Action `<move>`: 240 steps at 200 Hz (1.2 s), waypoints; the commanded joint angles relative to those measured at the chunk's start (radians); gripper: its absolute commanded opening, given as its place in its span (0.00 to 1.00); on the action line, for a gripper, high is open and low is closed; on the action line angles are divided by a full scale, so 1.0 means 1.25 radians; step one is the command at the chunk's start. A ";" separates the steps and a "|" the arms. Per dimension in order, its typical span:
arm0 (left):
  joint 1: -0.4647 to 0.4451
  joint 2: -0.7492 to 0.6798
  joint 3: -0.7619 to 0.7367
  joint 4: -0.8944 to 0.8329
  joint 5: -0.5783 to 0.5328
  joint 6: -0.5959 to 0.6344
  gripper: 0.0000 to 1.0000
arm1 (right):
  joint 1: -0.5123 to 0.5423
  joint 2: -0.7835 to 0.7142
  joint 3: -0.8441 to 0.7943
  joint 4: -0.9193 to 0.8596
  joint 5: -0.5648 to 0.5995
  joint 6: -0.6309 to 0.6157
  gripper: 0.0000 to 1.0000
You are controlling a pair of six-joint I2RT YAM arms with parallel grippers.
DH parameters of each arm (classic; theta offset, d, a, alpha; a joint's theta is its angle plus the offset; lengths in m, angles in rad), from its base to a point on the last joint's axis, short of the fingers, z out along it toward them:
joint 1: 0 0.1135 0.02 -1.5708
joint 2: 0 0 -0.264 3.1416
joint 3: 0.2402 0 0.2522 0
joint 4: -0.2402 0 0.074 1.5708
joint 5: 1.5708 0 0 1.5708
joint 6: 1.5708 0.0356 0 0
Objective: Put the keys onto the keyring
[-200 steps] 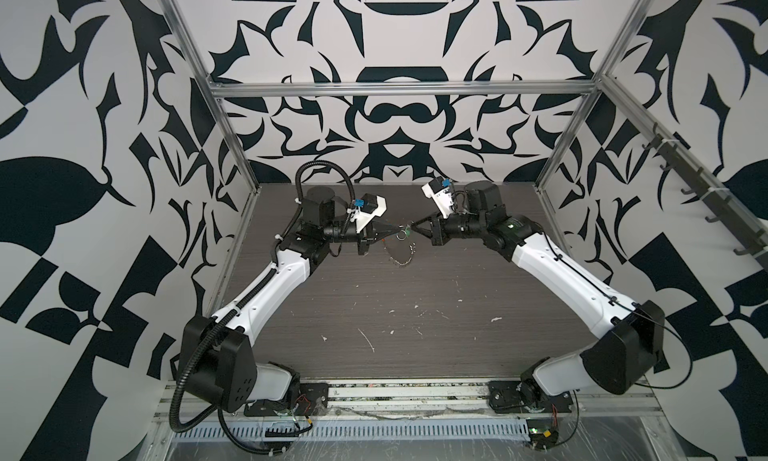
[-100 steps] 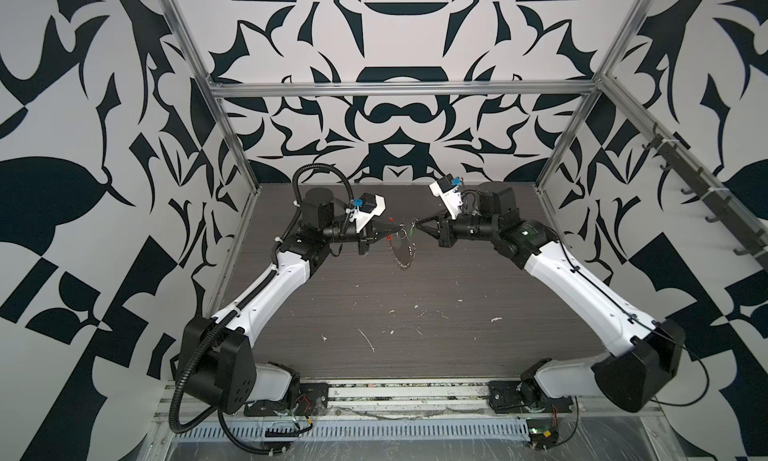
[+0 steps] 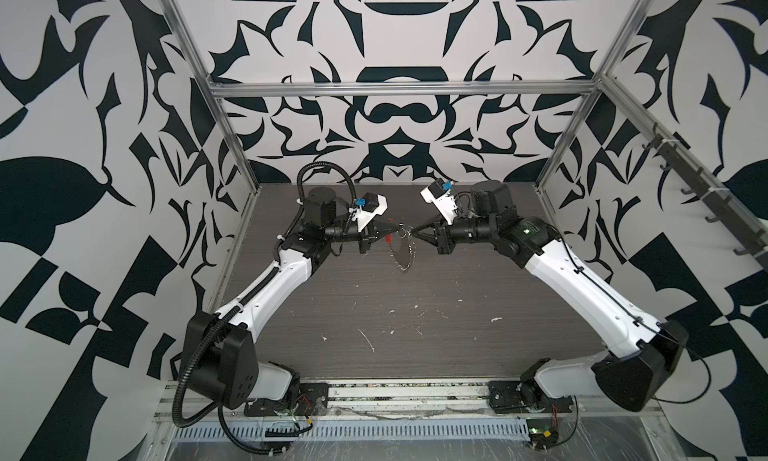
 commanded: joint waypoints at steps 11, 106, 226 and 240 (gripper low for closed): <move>-0.006 0.001 0.028 -0.008 0.013 0.019 0.00 | 0.010 0.018 0.060 -0.004 0.001 -0.015 0.00; -0.006 0.000 0.035 -0.015 0.020 0.024 0.00 | 0.014 0.044 0.063 0.005 0.047 -0.012 0.00; -0.006 -0.027 0.027 -0.014 0.027 0.031 0.00 | -0.014 0.043 0.019 0.029 0.101 0.019 0.00; -0.006 -0.028 0.025 -0.003 0.026 0.024 0.00 | -0.014 0.044 0.014 0.033 0.095 0.023 0.00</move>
